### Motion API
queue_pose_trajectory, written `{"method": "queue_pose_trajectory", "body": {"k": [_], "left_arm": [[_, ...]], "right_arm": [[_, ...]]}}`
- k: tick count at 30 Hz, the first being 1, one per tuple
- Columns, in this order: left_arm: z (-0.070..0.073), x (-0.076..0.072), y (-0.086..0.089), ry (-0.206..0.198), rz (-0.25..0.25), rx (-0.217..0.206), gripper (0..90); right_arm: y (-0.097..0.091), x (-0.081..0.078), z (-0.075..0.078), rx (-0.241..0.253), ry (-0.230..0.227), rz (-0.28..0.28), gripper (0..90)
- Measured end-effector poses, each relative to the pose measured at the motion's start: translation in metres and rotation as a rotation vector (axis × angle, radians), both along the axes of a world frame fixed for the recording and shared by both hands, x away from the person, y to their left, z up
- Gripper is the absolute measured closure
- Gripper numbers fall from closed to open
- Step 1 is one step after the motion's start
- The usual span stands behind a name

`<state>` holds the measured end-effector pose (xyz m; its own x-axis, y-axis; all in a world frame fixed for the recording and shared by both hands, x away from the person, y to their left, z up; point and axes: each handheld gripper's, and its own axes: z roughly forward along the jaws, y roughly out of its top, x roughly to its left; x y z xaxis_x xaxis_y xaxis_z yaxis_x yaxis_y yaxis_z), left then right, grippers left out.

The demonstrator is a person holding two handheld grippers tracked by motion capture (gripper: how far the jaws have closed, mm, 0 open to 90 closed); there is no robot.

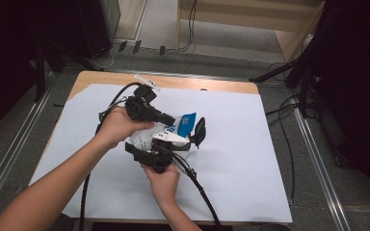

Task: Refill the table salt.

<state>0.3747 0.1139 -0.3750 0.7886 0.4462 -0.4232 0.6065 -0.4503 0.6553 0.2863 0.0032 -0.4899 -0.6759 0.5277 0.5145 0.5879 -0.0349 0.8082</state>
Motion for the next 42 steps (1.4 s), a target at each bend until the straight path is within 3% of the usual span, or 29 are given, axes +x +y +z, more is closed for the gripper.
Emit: {"method": "queue_pose_trajectory", "body": {"k": [42], "left_arm": [[-0.002,0.0005,-0.0041,0.0,-0.006,0.008,87.7]], "right_arm": [[-0.0005,0.003,-0.0012,-0.004,0.021,0.008,53.7]]}}
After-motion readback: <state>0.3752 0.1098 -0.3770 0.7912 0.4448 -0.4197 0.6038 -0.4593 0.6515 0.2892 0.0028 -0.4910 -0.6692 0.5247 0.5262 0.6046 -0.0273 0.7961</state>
